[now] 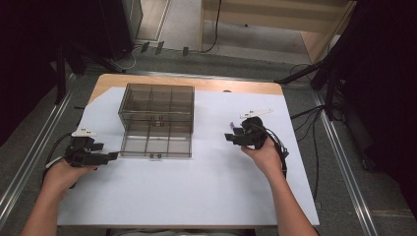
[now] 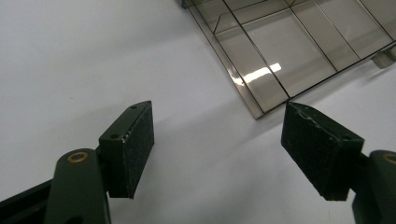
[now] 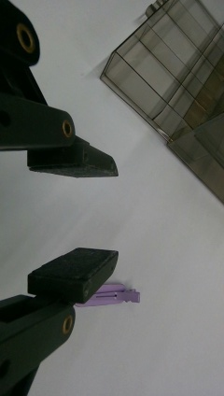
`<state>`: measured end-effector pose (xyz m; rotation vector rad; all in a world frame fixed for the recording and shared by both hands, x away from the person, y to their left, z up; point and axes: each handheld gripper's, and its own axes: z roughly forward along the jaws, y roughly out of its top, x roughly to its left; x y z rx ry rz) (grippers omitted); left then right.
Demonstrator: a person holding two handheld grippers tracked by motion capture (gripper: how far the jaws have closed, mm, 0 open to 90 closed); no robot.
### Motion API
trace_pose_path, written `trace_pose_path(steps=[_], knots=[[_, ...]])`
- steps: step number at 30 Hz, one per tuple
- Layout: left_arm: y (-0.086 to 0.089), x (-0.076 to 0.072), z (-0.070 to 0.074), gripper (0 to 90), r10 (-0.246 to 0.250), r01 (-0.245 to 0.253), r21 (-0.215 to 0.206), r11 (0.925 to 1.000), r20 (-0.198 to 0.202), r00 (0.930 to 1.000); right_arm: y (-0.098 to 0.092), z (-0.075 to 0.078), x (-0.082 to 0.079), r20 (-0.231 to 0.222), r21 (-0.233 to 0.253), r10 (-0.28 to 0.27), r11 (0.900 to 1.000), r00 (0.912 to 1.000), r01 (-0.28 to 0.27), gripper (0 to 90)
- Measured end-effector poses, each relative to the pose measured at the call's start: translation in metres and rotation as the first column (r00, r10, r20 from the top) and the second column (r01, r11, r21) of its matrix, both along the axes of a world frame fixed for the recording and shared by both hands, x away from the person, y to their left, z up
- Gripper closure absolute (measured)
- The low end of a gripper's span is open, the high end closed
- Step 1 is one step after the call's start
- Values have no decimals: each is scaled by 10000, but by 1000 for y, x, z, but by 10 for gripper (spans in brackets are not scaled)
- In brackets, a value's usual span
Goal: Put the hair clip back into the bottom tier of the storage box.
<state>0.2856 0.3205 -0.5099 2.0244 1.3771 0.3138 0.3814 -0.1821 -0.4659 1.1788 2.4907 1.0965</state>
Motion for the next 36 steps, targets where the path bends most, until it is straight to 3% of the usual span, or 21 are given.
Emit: trace_pose_path(steps=[7, 11, 15, 18, 27, 31, 36], knots=[[0, -3, 3, 332, 96, -94, -111, 9999, 211, 9997, -2, 3, -1, -63, 190, -191, 9996, 9998, 192, 542], [0, 0, -2, 270, 419, -402, 419, 9983, -395, 9983, -4, 3, 0, -32, 159, -209, 9997, 9998, 209, 541], [2, -1, -2, 272, 444, -429, 357, 9984, -410, 9982, -4, 3, 1, -20, 136, -143, 9998, 9999, 144, 539], [2, -2, -1, 271, 463, -453, 368, 9983, -264, 9986, -3, 4, 2, -39, -113, -116, 9999, 9999, 116, 542], [1, -5, 0, 271, 409, -395, 402, 9984, -331, 9986, -2, 8, 8, -257, -445, -335, 9985, 9991, 323, 548], [2, -8, 0, 272, 486, -474, 408, 9980, -299, 9984, -4, 9, 14, -541, -1006, -468, 9941, 9974, 412, 554], [4, -11, 1, 272, 578, -566, 427, 9975, -282, 9979, -1, 9, 19, -684, -1312, -465, 9907, 9966, 372, 557]])
